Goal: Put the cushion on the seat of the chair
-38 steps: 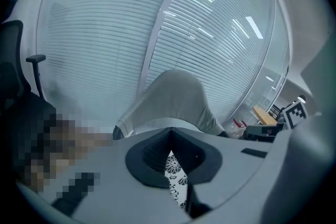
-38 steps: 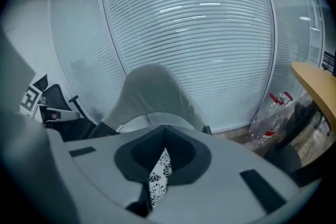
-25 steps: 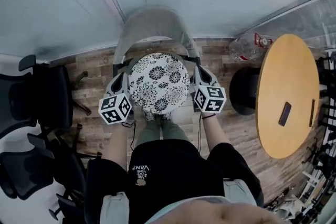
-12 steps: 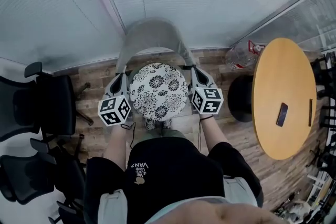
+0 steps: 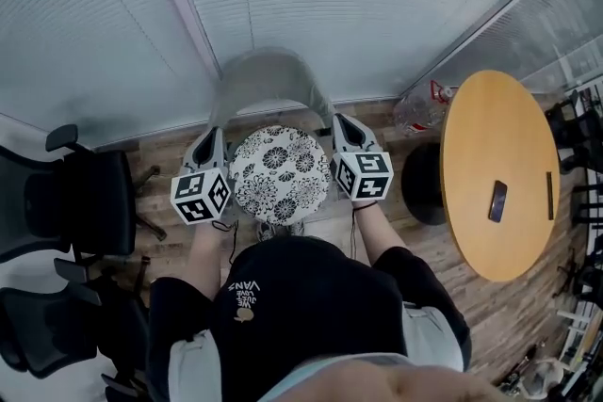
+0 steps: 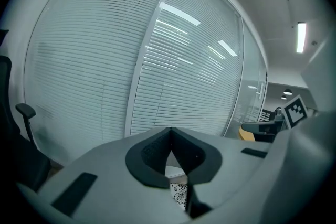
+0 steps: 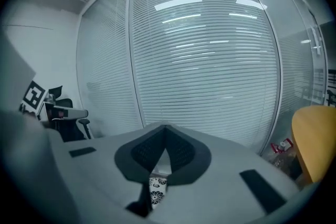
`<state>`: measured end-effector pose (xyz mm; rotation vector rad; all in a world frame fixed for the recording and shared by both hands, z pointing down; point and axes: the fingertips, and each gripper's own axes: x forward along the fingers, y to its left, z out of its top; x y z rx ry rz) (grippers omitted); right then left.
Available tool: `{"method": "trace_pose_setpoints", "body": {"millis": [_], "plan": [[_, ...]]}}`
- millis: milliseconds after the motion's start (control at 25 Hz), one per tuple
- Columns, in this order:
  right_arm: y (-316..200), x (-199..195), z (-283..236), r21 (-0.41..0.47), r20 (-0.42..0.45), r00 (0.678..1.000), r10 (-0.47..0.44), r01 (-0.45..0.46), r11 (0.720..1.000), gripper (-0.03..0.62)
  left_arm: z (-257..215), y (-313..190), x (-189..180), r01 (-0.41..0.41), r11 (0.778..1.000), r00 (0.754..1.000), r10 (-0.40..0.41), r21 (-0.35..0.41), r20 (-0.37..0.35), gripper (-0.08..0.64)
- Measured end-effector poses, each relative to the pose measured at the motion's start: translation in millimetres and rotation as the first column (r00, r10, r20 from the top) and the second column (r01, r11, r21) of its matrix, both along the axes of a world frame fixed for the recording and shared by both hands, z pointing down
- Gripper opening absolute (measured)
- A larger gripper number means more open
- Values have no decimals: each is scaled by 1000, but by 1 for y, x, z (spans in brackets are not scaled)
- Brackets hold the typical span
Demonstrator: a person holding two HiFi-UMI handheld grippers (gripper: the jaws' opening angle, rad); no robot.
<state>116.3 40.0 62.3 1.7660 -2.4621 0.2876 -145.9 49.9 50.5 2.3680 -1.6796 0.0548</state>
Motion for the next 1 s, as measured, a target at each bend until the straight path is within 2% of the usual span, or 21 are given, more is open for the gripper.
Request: {"method": "trace_pose_setpoints", "body": {"millis": [360,1000], "plan": [[6,-3,-39,95,20,1000,-3,1,995,17,-25,6,-1,-5,998,1000,5,61,-1,11],[11,-8,-41,105,28,1000,-3,0,994,17,-29,7,-1,-6,997,1000,6,71,1,11]]}}
